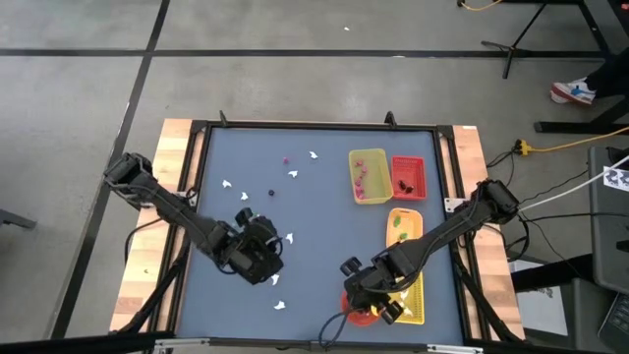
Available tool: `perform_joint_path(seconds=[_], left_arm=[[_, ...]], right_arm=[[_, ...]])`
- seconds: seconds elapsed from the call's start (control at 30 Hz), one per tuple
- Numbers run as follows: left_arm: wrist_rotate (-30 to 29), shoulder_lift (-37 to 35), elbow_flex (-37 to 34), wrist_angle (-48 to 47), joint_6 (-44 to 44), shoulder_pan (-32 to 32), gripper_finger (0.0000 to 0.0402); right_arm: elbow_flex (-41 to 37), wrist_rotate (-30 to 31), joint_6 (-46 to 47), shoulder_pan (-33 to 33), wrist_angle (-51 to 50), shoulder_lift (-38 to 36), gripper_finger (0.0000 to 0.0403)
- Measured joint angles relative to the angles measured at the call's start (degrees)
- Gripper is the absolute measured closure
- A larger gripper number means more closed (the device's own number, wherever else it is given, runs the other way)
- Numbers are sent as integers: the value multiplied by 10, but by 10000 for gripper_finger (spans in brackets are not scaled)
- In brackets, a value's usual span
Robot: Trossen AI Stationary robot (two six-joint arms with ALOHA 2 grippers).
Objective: Sort Halloween decoration
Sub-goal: Put the black skeleton toy into the red bin
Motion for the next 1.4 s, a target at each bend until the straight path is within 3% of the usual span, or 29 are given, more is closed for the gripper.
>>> perform_joint_path(seconds=[0.13,0.53,1.03,1.4], left_arm=[[13,0,0,0,37,45,251],[129,0,0,-3,187,218,251],[224,0,-2,-3,357,378,251],[261,0,-104,72,402,423,251]], right_arm=[[0,4,-2,-1,-26,-32,237],[-15,32,-37,-29,-55,-152,237],[-276,28,-18,-132,123,-287,237],[-329,28,-15,-170,178,-294,237]])
